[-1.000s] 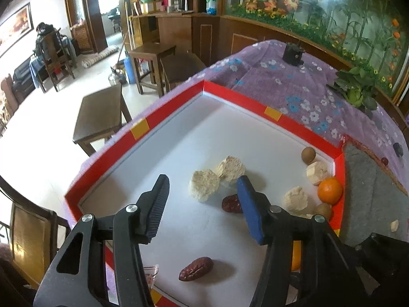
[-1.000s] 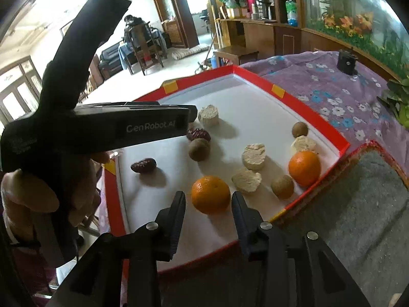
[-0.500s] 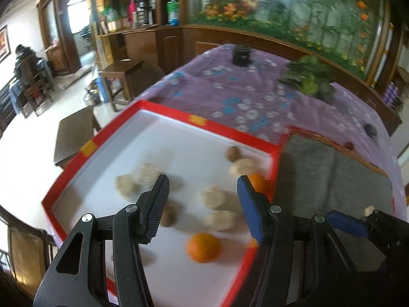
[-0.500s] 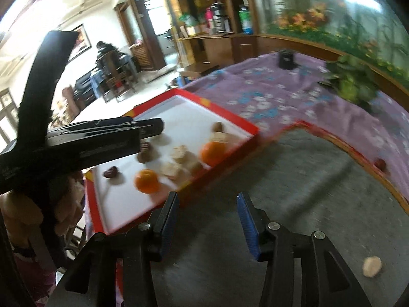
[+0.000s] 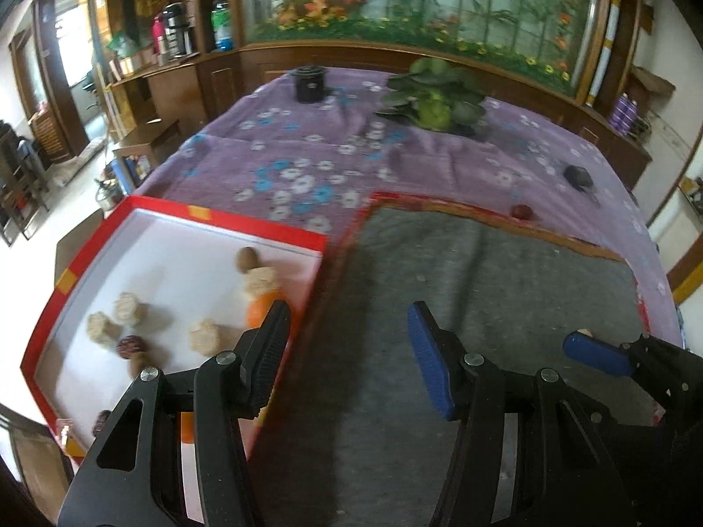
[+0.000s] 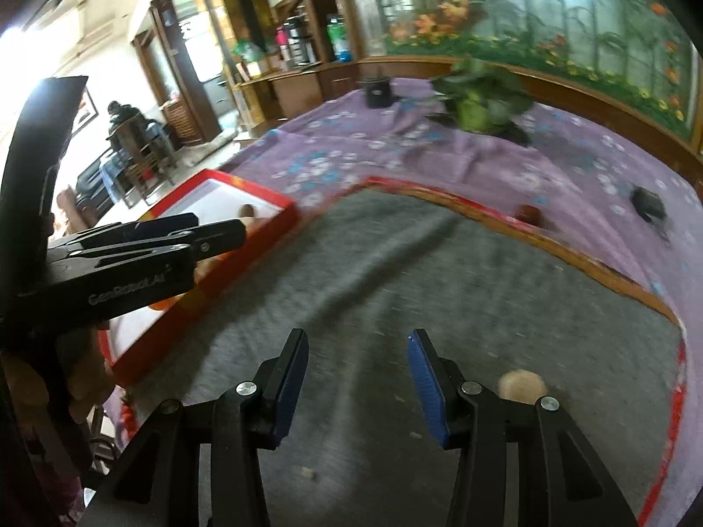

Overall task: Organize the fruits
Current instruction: 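Move both open tools back over the felt mat, then grasp the red date with the left tool while the right tool grasps a beige cookie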

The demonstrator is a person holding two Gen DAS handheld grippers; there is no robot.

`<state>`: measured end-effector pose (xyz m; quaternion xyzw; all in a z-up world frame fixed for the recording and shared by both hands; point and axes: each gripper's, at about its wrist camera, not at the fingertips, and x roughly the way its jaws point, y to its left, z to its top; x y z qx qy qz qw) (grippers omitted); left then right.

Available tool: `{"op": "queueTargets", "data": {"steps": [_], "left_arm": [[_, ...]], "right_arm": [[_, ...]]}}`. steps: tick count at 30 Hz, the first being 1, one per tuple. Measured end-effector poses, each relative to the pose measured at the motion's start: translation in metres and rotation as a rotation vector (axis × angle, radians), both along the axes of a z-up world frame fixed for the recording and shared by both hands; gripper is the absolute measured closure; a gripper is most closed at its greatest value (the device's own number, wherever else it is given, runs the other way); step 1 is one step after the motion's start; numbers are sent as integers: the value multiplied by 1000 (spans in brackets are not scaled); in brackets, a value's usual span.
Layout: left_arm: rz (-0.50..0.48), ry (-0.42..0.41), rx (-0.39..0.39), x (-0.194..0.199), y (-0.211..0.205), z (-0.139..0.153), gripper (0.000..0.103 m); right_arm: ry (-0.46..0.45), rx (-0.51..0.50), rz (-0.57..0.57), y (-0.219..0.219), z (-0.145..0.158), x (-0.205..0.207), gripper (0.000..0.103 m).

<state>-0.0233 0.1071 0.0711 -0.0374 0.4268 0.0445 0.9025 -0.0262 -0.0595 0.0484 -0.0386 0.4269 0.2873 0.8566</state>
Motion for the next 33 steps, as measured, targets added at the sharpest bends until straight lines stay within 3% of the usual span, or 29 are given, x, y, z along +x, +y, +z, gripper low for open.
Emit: {"op": "queueTargets", "data": {"steps": [15,20,27,28,30,33], "left_arm": [[-108,49,-16,22,-59,-11,47],[-123,68,-27,29,-68,-14,48],[-140,77,-26,38,-75,-14,48],[-142,78,-26,41,-76,-13,48],[-151,82,-38,47,-79,-11,48],[-169,78,-57,63,-86,-7,48]], "right_arm": [[23,-13,-136,-80,-13,2,56],[36,-8,-129,-84,-23,6,56],[16,-70,-32,-70,-36,19,56],[19,-68,-14,-69,-39,22,58],[18,-79,-4,-68,-43,26,77],[11,-69,0,-71,-42,27,77]]}}
